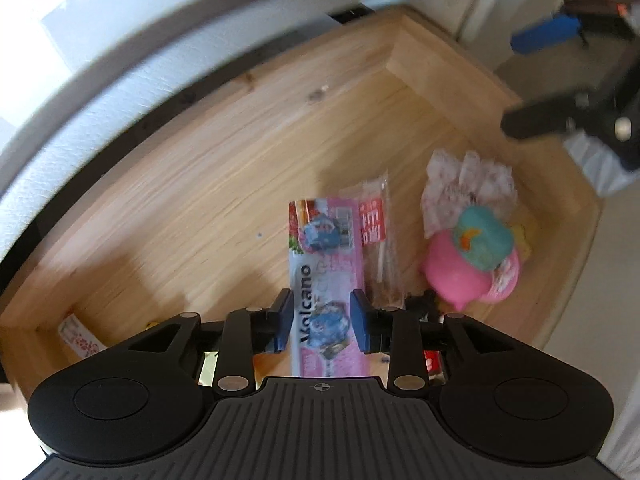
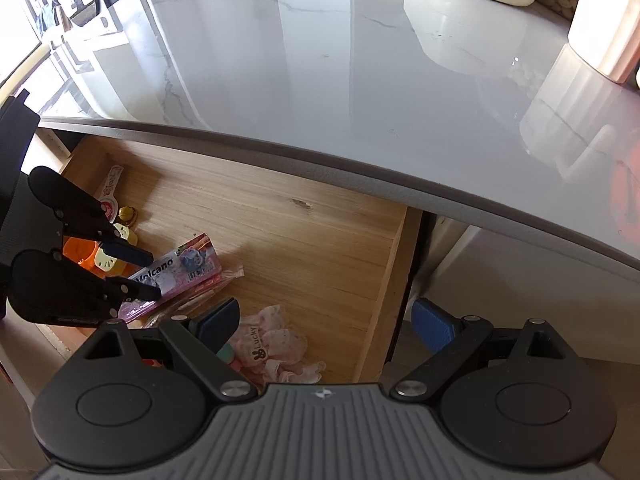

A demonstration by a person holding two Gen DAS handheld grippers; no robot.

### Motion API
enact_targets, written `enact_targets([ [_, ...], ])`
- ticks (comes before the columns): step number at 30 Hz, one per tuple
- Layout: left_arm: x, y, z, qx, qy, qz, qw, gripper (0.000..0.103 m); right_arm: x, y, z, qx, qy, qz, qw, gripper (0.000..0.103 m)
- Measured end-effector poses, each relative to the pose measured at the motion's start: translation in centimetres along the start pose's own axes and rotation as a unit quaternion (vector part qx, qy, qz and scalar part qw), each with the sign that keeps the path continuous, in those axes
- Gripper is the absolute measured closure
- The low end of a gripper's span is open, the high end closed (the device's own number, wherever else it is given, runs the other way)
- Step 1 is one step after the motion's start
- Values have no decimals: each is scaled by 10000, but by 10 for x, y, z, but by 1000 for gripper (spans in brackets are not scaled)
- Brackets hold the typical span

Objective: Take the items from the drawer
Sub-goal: 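Close the left gripper on the pink Volcano package and lift it, then raise the Volcano package with the left gripper while the right grasps the clear snack packet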

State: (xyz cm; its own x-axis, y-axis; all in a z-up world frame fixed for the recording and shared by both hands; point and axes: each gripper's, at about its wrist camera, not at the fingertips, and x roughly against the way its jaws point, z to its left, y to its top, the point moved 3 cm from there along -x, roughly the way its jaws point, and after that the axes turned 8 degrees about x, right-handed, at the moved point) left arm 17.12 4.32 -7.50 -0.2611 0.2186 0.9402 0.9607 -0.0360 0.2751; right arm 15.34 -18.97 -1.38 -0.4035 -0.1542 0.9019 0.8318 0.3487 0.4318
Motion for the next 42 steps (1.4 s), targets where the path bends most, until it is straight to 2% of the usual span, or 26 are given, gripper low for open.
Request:
enact_targets([
  [3, -1, 7, -1, 111, 84, -19, 9999, 70, 0, 1, 1, 36, 15, -9, 10000, 9],
  [8, -6, 14, -20, -349, 489, -18, 9982, 66, 0, 0, 3, 59, 19, -21, 10000, 9],
  [10, -5, 19, -24, -371, 620, 2, 9974, 62, 0, 0, 4, 72, 32, -48, 10000, 9],
  [13, -9, 15, -23, -243, 739, 31, 9970, 50, 3, -1, 2, 85, 36, -66, 9999, 9],
  [16, -22, 17, -12, 29, 879, 420, 9952, 57, 1, -1, 3, 88, 27, -57, 9999, 9],
  [18, -25, 20, -7, 188, 712, 567, 9957, 59, 4, -2, 2, 94, 37, -78, 9999, 9],
  [25, -25, 30, 0, 448, 398, 654, 9961, 61, 4, 0, 1, 105, 44, -80, 9999, 9],
  [26, -25, 31, -1, 457, 242, 689, 9963, 63, 4, 0, 1, 110, 44, -82, 9999, 9],
  [27, -24, 33, 0, 480, 160, 668, 9965, 72, 4, 0, 1, 122, 48, -84, 9999, 9],
  [28, -22, 35, 0, 498, 1, 650, 9966, 77, 2, 0, 2, 134, 63, -91, 9998, 9],
  [30, -14, 38, 4, 662, -71, 632, 9958, 77, 3, 0, 3, 136, 131, -94, 9998, 9],
  [32, 8, 41, 12, 899, 71, 366, 9953, 77, 6, 3, 1, 67, 161, -89, 9998, 9],
  [35, 51, 36, 25, 1210, 28, -325, 9921, 77, 13, 5, 3, -105, 262, -123, 9995, 9],
  [39, 76, 30, 43, 1666, 14, -886, 9820, 77, -3, 14, 8, -1064, 678, 168, 9919, 10],
  [40, 80, 30, 46, 1765, -52, -968, 9795, 77, -10, 15, 11, -1327, 687, 289, 9883, 12],
  [42, 77, 32, 48, 1940, -174, -1063, 9751, 77, -25, 18, 22, -1699, 558, 575, 9822, 30],
])
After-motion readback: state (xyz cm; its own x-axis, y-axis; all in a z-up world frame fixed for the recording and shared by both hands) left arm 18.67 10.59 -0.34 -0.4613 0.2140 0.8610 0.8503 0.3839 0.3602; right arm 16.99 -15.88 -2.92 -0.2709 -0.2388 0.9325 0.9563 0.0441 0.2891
